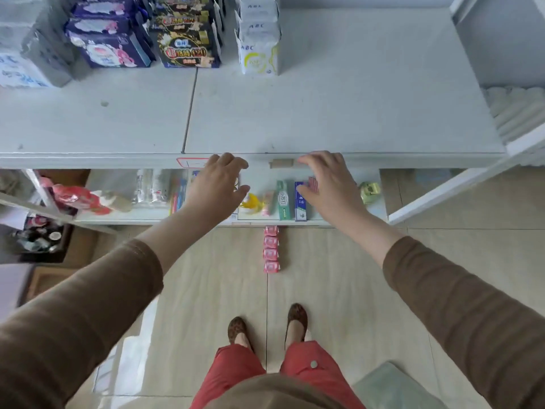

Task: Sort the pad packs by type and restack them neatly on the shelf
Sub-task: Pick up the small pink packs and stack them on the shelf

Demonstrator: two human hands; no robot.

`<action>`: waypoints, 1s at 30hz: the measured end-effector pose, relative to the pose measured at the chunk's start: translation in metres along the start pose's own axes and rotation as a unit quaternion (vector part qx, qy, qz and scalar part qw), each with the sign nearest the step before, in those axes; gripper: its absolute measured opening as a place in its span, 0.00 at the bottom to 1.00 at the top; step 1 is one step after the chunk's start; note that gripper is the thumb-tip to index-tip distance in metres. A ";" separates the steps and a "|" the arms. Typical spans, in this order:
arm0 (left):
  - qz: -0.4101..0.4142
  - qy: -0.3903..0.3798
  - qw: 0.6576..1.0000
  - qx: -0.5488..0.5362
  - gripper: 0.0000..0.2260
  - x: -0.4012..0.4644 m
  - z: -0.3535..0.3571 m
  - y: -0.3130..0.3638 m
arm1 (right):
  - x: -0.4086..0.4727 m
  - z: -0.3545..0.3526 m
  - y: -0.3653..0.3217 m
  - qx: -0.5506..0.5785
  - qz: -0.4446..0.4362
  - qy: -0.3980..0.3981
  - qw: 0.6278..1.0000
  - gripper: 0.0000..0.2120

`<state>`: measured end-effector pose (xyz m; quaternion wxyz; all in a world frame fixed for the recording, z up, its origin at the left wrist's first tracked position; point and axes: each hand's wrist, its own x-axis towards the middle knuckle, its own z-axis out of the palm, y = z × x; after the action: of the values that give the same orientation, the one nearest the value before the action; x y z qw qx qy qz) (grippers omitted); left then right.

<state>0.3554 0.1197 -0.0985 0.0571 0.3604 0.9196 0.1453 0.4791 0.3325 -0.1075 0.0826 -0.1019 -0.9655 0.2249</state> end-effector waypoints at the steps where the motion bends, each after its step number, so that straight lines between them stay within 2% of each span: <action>1: 0.001 -0.010 1.000 -0.003 0.18 -0.013 0.009 -0.003 | -0.014 0.008 -0.001 -0.004 0.004 -0.005 1.000 0.21; 8: 0.004 -0.113 0.993 -0.013 0.22 -0.093 0.101 -0.044 | -0.108 0.098 -0.002 0.002 0.088 -0.067 0.994 0.23; 16: -0.037 -0.234 0.971 -0.013 0.23 -0.152 0.269 -0.096 | -0.185 0.269 0.050 0.039 0.210 -0.166 0.963 0.27; 22: -0.074 -0.269 0.960 -0.036 0.25 -0.157 0.418 -0.125 | -0.215 0.408 0.123 0.092 0.269 -0.193 0.939 0.31; 30: -0.099 -0.262 0.959 -0.043 0.28 -0.111 0.602 -0.171 | -0.210 0.578 0.214 0.093 0.247 -0.235 0.935 0.35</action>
<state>0.4522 0.0610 -0.7240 0.3252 0.2903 0.8965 0.0789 0.5970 0.2302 -0.7399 -0.1955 -0.2736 -0.8763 0.3449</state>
